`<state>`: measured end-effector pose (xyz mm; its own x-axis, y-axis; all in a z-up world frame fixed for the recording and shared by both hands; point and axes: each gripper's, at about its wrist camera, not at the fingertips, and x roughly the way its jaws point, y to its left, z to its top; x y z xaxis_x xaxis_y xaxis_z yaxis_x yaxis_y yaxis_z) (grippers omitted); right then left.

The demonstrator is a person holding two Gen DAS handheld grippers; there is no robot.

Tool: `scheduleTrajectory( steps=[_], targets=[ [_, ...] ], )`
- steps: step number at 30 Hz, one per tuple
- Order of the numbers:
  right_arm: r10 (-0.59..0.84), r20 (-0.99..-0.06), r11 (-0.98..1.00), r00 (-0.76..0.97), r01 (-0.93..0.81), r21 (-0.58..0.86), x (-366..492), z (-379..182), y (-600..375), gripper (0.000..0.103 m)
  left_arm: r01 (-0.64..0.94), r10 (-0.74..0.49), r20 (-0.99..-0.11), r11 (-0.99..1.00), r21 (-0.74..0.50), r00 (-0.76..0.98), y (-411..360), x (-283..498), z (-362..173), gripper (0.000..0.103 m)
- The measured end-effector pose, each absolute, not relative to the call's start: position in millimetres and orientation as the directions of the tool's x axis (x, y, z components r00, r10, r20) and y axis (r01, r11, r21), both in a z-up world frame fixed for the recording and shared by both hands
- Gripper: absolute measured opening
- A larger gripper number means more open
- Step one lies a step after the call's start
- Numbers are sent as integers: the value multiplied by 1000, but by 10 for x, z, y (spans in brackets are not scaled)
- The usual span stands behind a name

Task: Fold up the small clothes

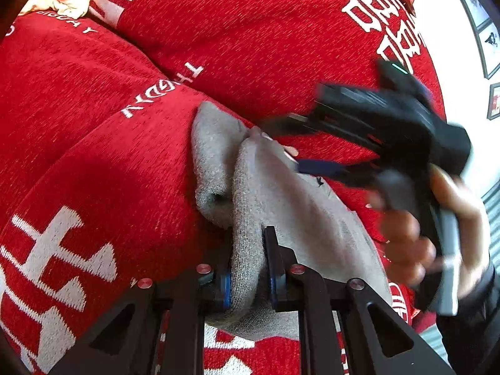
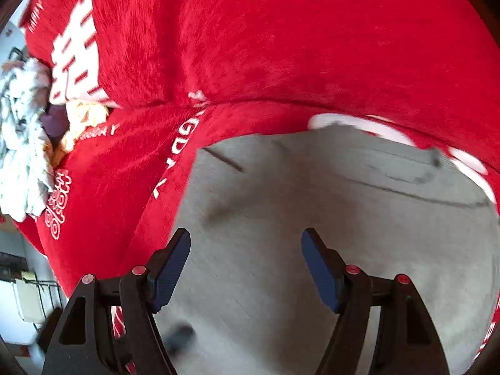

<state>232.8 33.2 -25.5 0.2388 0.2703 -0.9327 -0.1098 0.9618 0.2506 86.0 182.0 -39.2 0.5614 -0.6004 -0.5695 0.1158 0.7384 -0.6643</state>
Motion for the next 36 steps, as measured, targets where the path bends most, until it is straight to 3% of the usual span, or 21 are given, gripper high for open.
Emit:
scheduleTrajectory(
  steps=[7,10,12,14,16,18,20,21,22,32,36],
  targets=[
    [115,-985,978,125,-188,91,2596,-527,938,78,157,-559,-576,785,-599,596,1693,804,-280,17],
    [1,-995,970,95,-244,-23,2593,-662,1180,86,158,-548,-582,795,-585,601,1671,801,-266,17],
    [-82,-990,948,111,-299,-112,2539,-725,1326,84,149,-554,-582,788,-598,595,1692,818,-284,17],
    [-113,-980,934,162,-320,-160,2463,-701,1371,72,136,-565,-583,776,-616,584,1729,840,-307,17],
    [-97,-979,940,178,-307,-149,2457,-628,1275,36,113,-568,-593,770,-628,571,1774,855,-335,18],
    [7,-986,963,169,-265,-39,2477,-514,1018,20,90,-574,-589,755,-649,569,1848,858,-363,19],
    [113,-976,969,185,-238,67,2460,-410,784,18,73,-587,-575,733,-676,570,1946,848,-384,54],
    [169,-963,965,212,-236,117,2417,-336,656,18,62,-582,-569,728,-682,581,1985,835,-388,93],
    [206,-951,960,230,-234,152,2378,-284,565,18,40,-563,-553,722,-691,615,2050,799,-381,103],
    [426,-847,904,317,-192,383,2308,-80,9,18,165,-562,-551,777,-608,617,1801,727,-255,103],
    [472,-817,882,331,-193,431,2248,-43,-169,18,142,-597,-546,740,-657,588,1858,780,-344,103]
  ],
)
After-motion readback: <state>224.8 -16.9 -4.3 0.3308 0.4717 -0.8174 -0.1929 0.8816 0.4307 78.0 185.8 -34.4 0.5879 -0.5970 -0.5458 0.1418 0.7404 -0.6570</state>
